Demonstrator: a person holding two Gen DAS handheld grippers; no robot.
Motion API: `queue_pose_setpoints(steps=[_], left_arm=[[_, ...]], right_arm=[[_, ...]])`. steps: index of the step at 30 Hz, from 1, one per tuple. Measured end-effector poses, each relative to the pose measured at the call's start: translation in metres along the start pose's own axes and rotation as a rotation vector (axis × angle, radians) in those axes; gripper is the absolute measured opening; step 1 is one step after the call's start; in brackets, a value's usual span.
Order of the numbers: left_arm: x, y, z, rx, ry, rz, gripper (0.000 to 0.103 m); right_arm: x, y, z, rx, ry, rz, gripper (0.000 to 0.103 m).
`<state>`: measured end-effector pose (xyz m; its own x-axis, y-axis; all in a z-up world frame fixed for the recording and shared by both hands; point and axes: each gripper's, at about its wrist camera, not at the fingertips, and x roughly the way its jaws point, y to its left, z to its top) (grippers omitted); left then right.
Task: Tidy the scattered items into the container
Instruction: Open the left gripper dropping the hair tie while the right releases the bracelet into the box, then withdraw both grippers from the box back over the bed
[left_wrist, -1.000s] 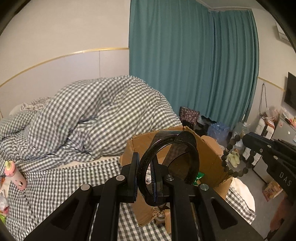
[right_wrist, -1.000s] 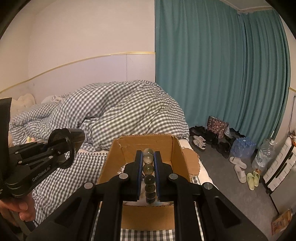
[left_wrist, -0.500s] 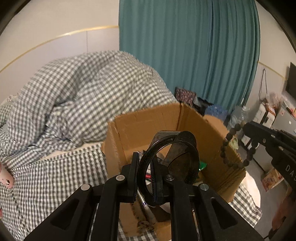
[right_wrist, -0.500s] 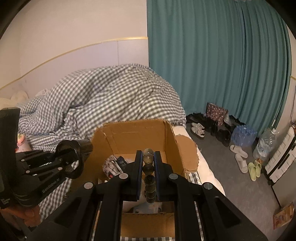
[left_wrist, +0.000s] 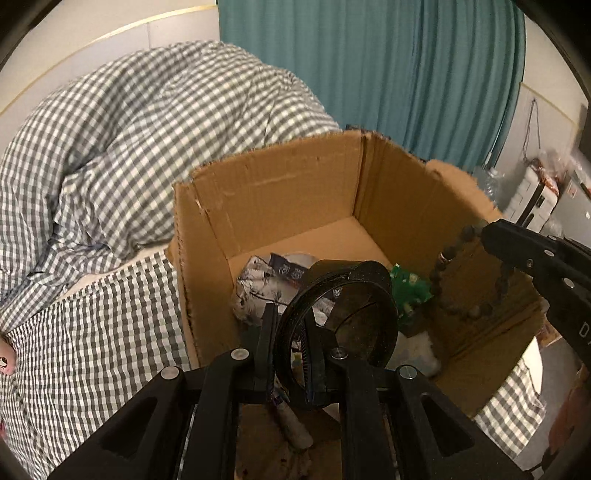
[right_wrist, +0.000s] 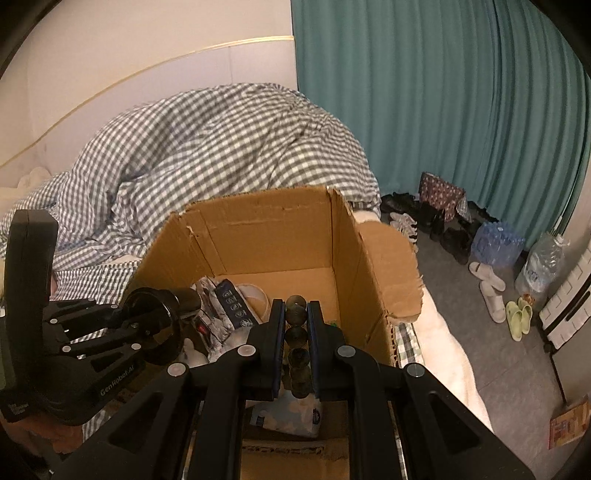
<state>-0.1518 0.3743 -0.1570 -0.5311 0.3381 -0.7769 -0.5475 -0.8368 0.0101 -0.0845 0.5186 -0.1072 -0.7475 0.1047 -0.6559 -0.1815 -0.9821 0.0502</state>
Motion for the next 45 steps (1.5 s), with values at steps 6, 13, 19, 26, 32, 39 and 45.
queue_pose_setpoints(steps=[6,13,19,26,32,39,45], left_arm=[[0.011,0.000,-0.003,0.009,0.030,0.008,0.014],[0.001,0.004,0.000,-0.007,0.010,0.015,0.049],[-0.029,0.009,0.006,-0.029,-0.069,0.054,0.079],[-0.074,0.018,0.012,-0.063,-0.157,0.068,0.090],[-0.115,0.023,0.007,-0.078,-0.226,0.073,0.094],[-0.158,0.032,-0.003,-0.090,-0.294,0.097,0.103],[-0.185,0.047,-0.015,-0.103,-0.321,0.129,0.103]], right_arm=[[0.006,-0.002,-0.004,0.007,0.009,-0.009,0.011],[-0.012,0.000,0.003,0.010,-0.057,-0.030,0.058],[-0.045,0.003,0.012,0.026,-0.161,-0.053,0.071],[-0.096,0.013,0.020,0.043,-0.297,-0.075,0.091],[-0.129,0.026,0.023,0.037,-0.340,-0.090,0.100],[-0.151,0.044,0.019,0.034,-0.341,-0.106,0.103],[-0.167,0.061,0.018,0.038,-0.350,-0.091,0.103]])
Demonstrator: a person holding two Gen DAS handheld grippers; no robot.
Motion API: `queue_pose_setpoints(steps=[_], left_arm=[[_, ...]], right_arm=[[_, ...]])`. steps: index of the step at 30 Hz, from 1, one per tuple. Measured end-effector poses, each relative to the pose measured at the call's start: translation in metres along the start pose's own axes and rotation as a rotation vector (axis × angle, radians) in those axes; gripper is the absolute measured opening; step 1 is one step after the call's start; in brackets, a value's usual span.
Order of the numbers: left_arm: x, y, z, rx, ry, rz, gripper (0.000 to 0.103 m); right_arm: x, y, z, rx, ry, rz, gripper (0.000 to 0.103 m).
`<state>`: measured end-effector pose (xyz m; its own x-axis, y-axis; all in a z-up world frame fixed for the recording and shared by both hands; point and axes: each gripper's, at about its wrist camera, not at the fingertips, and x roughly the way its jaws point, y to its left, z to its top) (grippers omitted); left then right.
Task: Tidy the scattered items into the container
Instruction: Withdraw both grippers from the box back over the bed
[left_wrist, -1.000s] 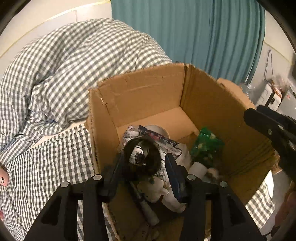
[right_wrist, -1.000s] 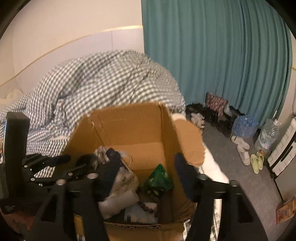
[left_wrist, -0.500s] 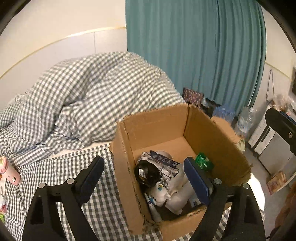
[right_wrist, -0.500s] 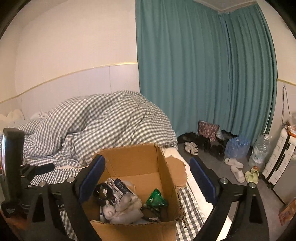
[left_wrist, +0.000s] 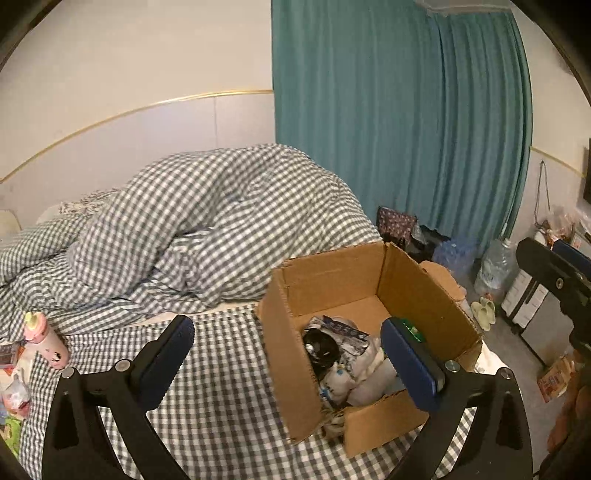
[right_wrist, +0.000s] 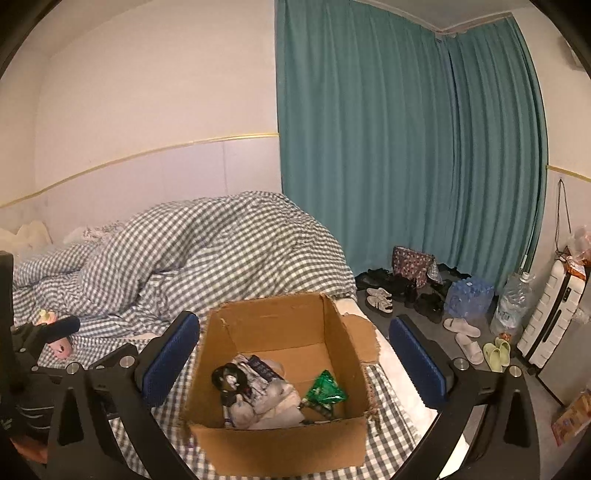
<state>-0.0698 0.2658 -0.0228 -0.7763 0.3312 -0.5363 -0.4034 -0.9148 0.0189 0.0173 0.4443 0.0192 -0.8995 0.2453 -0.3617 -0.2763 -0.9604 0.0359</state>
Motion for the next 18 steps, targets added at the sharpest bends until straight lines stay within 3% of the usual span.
queue_pose_setpoints(steps=[18], left_arm=[[-0.063,0.114,-0.023,-0.131,-0.047,0.143,0.103]], right_arm=[[-0.021,0.113,0.000,-0.094,-0.010,0.155,0.103]])
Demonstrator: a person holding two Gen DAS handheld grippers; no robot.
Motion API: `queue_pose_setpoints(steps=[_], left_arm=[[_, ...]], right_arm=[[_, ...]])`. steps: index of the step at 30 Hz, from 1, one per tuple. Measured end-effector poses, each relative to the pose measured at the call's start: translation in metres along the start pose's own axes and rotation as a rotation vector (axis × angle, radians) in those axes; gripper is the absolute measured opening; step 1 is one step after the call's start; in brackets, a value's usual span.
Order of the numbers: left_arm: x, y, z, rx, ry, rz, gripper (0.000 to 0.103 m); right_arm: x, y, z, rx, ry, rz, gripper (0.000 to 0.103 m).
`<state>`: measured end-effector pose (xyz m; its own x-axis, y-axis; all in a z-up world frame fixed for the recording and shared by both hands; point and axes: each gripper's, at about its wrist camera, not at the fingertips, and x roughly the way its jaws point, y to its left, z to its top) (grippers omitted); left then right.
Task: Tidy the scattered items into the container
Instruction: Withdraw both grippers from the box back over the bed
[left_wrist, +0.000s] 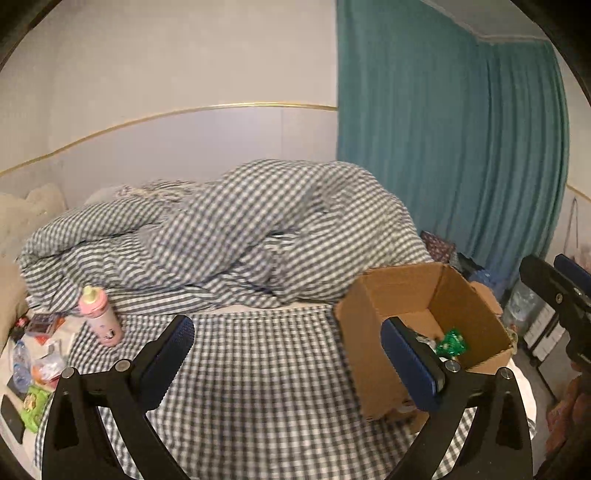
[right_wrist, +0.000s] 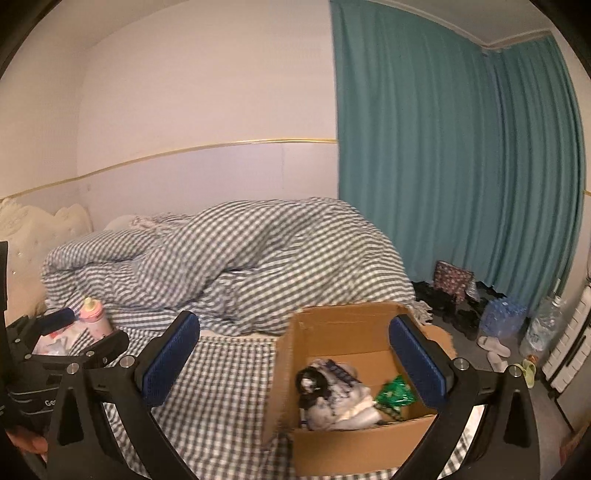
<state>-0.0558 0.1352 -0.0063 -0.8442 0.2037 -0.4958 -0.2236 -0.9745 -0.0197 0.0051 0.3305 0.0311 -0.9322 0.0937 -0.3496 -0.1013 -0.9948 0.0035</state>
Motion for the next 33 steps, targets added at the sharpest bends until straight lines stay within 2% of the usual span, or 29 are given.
queue_pose_setpoints(steps=[8,20,33], left_arm=[[-0.019,0.047,-0.007,-0.044,-0.015,0.058,0.103],[-0.048,0.097,-0.016,-0.074,-0.039,0.125,0.103],[-0.076,0.135,-0.022,-0.100,-0.055,0.197,0.103]], right_arm=[[0.002,0.043,0.001,-0.041,0.008,0.060,0.103],[0.001,0.090,-0.005,-0.069,0.022,0.121,0.103],[0.006,0.128,-0.018,-0.094,0.056,0.176,0.103]])
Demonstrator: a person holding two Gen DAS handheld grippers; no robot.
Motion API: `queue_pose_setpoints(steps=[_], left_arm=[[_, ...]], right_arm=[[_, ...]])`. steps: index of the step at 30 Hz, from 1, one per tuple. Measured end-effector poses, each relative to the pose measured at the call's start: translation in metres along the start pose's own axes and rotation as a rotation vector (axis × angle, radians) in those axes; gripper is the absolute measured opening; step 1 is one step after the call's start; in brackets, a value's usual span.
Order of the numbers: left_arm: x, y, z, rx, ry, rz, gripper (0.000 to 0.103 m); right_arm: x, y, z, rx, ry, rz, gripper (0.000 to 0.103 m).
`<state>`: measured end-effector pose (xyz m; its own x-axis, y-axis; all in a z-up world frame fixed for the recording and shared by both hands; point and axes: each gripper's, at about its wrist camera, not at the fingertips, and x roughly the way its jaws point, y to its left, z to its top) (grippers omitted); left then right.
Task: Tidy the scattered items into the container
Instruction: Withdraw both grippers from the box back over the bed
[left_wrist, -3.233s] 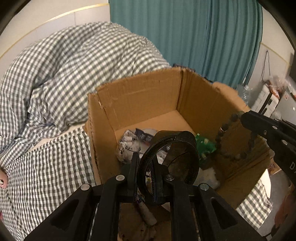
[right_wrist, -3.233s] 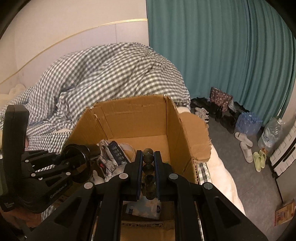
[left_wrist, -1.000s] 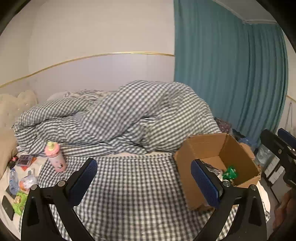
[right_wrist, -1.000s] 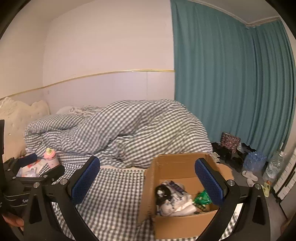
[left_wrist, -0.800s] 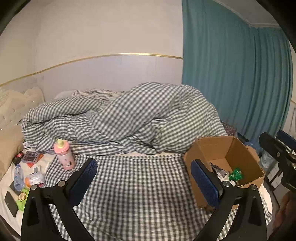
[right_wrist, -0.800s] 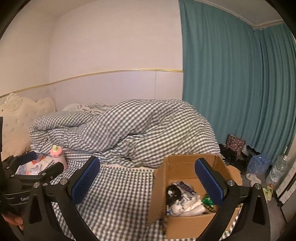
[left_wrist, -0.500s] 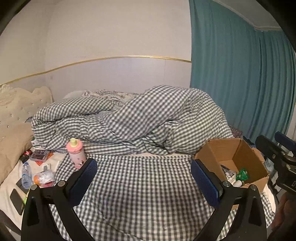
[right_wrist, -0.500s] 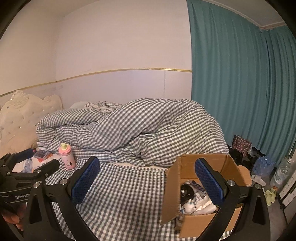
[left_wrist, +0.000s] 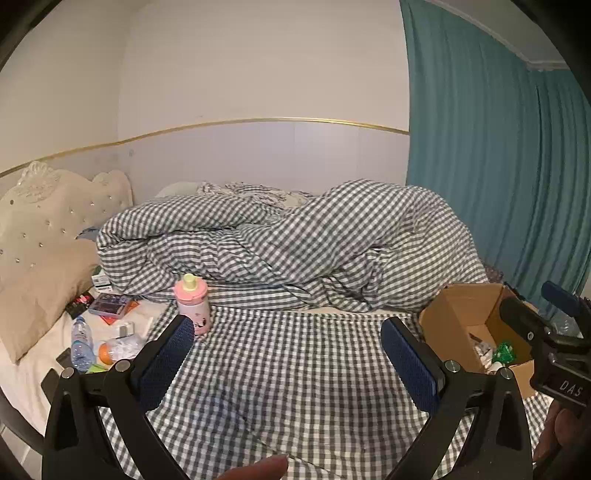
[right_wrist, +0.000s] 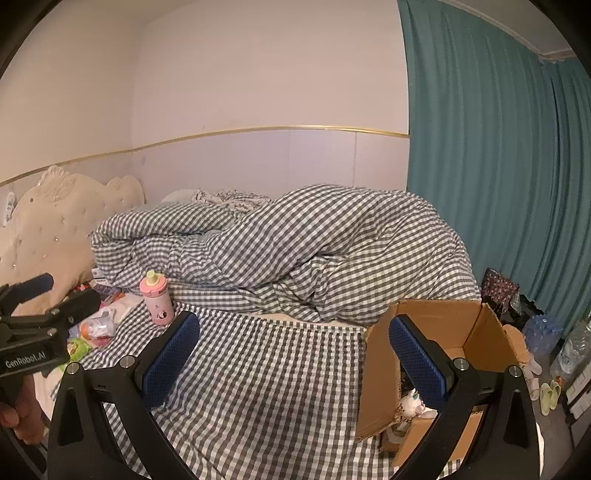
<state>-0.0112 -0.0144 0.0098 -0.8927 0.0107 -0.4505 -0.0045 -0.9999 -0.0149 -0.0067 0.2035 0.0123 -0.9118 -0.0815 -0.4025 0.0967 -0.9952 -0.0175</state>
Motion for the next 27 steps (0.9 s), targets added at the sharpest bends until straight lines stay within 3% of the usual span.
queue_pose_setpoints(steps=[27], left_arm=[[-0.001,0.000,-0.002,-0.009,0.013,0.004,0.103]], right_arm=[[0.012,-0.002,-0.010,0.008,0.046,0.006,0.103]])
